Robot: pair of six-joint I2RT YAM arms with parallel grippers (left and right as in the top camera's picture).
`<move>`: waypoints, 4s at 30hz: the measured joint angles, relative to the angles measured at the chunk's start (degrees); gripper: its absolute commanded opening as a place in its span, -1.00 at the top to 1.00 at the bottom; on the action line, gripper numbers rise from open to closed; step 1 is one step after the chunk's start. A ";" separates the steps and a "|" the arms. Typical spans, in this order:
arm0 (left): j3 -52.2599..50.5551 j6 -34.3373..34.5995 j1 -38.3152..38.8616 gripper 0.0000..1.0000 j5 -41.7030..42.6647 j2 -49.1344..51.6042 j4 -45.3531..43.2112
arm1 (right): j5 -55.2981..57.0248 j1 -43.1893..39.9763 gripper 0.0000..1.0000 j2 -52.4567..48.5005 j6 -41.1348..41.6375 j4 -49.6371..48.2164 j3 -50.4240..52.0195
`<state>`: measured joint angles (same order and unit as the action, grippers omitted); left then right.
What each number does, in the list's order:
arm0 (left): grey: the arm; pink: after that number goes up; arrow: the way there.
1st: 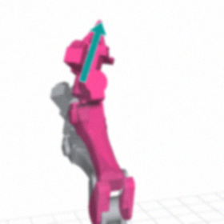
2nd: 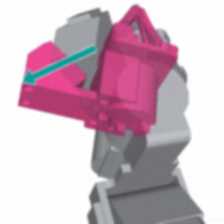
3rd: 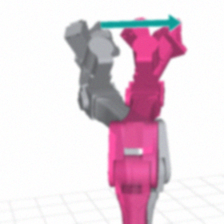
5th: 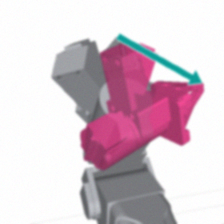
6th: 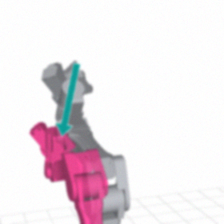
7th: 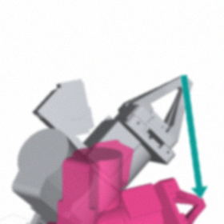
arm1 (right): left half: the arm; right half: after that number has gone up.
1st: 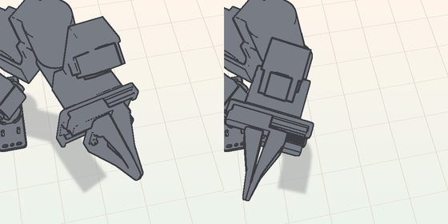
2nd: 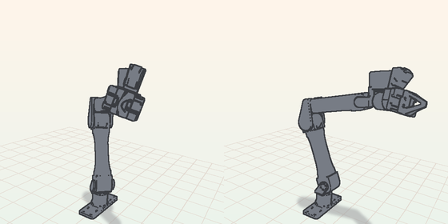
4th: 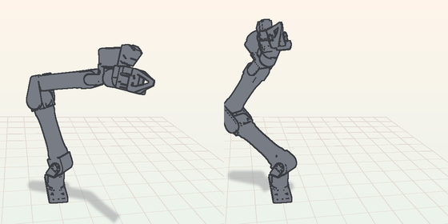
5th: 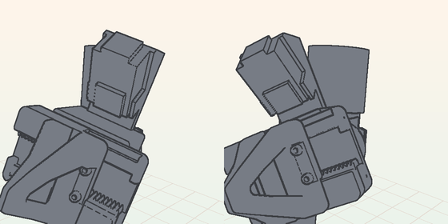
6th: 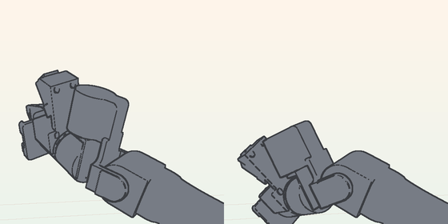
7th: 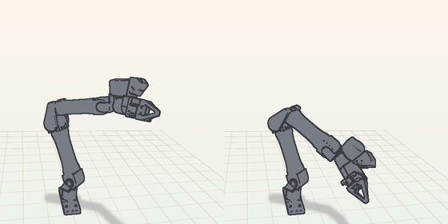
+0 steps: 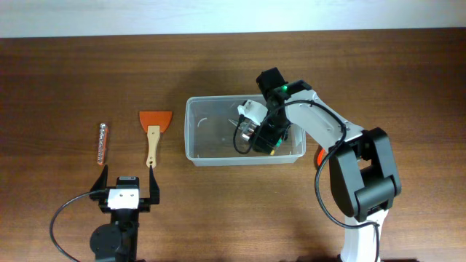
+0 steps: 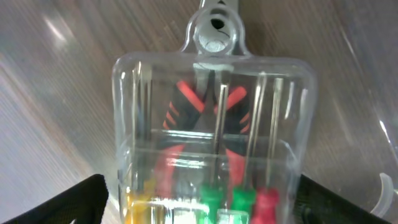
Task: Pack container
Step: 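Lower the screwdriver case into the container and open the right gripper, then raise the right gripper out of the container and move right, then move the right gripper over the red-black diagonal cutters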
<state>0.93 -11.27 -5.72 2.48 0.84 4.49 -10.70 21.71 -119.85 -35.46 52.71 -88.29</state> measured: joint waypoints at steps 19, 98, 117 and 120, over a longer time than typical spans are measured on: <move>0.00 -0.02 0.00 -0.98 0.00 -0.02 0.00 | 6.01 -0.52 -0.97 -0.61 3.72 32.72 -46.84; 0.00 0.00 0.00 -0.98 0.00 -0.04 0.00 | 3.02 -34.67 -0.97 9.66 -5.18 6.69 7.80; 0.00 0.00 0.00 -0.98 0.00 -0.04 0.00 | 3.06 -32.68 -0.97 5.73 -8.28 4.50 7.85; 0.00 0.00 0.00 -0.98 0.00 -0.04 -0.02 | 3.30 -31.80 -0.97 5.73 -8.46 4.68 7.85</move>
<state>0.93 -11.27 -5.72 2.48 0.80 4.47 -7.40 -10.09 -114.13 -43.92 57.39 -80.44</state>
